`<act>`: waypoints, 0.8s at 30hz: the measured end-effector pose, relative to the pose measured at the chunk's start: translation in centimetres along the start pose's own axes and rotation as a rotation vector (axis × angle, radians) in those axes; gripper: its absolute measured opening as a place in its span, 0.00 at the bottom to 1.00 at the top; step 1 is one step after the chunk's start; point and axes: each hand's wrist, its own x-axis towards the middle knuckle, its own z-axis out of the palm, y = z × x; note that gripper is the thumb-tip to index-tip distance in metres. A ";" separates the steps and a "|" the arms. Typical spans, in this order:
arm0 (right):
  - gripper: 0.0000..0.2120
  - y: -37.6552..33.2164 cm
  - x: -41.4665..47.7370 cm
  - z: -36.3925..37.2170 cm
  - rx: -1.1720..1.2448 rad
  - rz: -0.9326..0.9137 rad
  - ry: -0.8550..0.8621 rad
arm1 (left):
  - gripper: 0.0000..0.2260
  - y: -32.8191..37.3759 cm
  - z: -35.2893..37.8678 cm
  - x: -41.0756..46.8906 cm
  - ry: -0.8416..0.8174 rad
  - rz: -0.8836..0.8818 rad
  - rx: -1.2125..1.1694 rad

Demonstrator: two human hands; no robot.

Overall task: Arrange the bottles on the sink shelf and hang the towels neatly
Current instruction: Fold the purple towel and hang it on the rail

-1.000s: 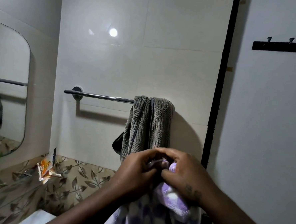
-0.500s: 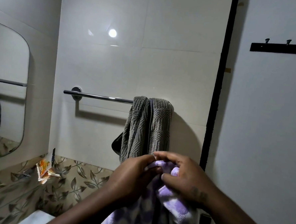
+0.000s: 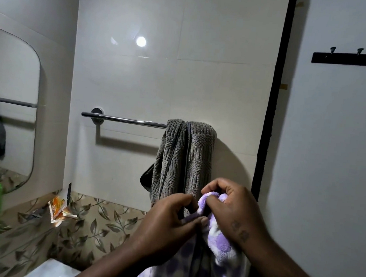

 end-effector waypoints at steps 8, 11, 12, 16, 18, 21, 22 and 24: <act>0.06 -0.2 0.3 -0.9 0.026 -0.007 0.049 | 0.23 -1.2 -0.5 -0.7 -0.193 -0.149 0.017; 0.06 -0.3 0.5 -1.2 0.035 0.001 0.056 | 0.28 -1.3 -0.3 -1.0 -0.221 -0.283 -0.104; 0.06 -0.2 0.5 -1.3 0.034 0.010 0.062 | 0.28 -1.4 -0.3 -1.0 -0.209 -0.329 -0.150; 0.06 0.5 0.7 -1.9 0.008 0.073 0.092 | 0.26 -2.2 -0.6 -0.2 -0.080 -0.376 -0.301; 0.07 1.2 0.7 -1.9 -0.043 0.095 0.058 | 0.19 -2.3 -0.8 0.5 -0.027 -0.358 -0.309; 0.15 1.5 0.4 -1.4 -0.044 0.041 -0.103 | 0.15 -1.9 -0.7 1.3 -0.022 -0.299 -0.254; 0.21 1.4 0.2 -1.1 0.000 -0.002 -0.185 | 0.13 -1.7 -0.5 1.5 -0.028 -0.272 -0.223; 0.29 1.0 -0.1 -0.4 0.106 -0.046 -0.341 | 0.11 -1.3 -0.3 1.8 -0.063 -0.230 -0.188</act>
